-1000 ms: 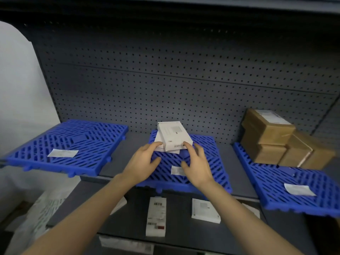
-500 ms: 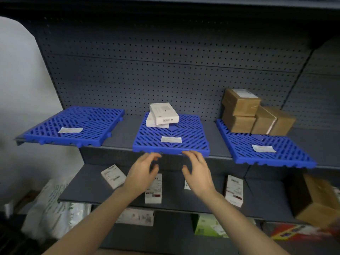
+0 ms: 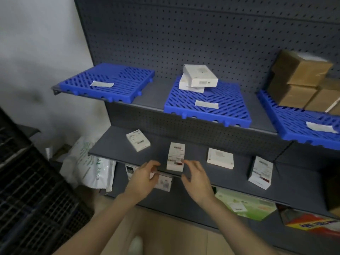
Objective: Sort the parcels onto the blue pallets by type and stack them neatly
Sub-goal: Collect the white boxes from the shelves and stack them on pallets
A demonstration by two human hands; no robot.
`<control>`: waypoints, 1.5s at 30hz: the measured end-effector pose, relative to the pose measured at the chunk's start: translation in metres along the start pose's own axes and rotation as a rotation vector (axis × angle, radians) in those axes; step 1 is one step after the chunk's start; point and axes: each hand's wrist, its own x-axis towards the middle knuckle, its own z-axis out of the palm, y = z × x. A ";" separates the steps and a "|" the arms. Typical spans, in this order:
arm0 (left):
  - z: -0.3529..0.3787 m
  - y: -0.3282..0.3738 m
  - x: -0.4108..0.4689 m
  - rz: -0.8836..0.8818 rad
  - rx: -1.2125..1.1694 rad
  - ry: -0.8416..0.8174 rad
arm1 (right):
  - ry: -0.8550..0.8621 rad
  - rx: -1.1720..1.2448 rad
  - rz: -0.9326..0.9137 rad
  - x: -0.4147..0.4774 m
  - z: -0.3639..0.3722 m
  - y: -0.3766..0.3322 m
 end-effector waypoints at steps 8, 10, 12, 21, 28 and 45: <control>0.033 -0.136 0.033 -0.279 -0.105 0.034 | -0.216 -0.021 -0.008 0.095 0.133 0.020; 0.039 -0.172 0.057 -0.295 -0.095 0.063 | -0.244 -0.011 -0.004 0.124 0.168 0.028; 0.044 -0.205 0.084 -0.298 -0.094 0.087 | -0.259 0.000 0.007 0.157 0.203 0.039; 0.089 -0.323 0.181 -0.285 -0.169 0.184 | -0.252 0.105 0.134 0.295 0.323 0.086; 0.104 -0.354 0.226 -0.166 0.059 0.080 | -0.256 0.095 0.110 0.338 0.355 0.107; 0.007 -0.184 0.109 -0.250 0.015 0.232 | -0.211 0.150 -0.061 0.190 0.217 0.009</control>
